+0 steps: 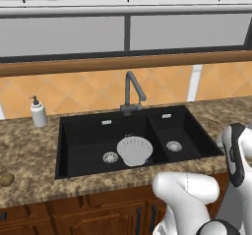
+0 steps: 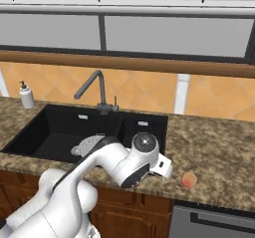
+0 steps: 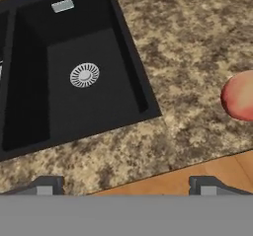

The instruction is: Put the colander in the sink, put the kiwi, peach in the colander, and turn on the sink faucet and pour water over the colander.

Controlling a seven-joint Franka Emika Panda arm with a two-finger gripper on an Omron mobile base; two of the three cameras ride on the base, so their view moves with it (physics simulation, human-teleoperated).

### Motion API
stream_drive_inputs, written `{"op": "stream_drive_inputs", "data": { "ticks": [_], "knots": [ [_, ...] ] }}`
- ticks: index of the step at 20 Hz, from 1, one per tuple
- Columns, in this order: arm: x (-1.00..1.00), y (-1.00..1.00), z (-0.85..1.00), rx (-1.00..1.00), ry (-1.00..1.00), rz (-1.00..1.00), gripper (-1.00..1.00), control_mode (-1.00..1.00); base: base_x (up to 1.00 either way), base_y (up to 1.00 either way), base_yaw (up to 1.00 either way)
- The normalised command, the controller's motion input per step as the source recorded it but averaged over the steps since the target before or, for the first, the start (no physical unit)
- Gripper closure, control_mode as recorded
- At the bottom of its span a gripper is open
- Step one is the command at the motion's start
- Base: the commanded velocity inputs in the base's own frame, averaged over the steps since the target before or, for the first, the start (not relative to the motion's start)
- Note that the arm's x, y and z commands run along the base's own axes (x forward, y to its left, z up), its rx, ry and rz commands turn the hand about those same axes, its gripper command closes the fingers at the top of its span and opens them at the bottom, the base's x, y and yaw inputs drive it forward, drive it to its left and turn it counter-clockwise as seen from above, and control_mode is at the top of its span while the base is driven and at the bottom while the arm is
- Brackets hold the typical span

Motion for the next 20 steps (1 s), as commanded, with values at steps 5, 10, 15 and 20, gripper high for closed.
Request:
{"op": "stream_drive_inputs", "data": {
  "ticks": [5,10,15,20],
  "knots": [
    [-0.04,-0.5,-0.08,-0.24,-0.01,0.0,-1.0,-1.0,0.0,0.0,0.0],
    [0.16,-0.39,0.08,-0.02,0.04,-0.04,-1.0,-1.0,0.0,0.0,0.0],
    [0.14,-0.51,0.0,0.08,0.09,0.0,-1.0,-1.0,0.0,0.0,0.0],
    [0.25,-0.53,-0.14,0.1,0.05,0.01,-1.0,-1.0,0.0,0.0,0.0]
  ]
}}
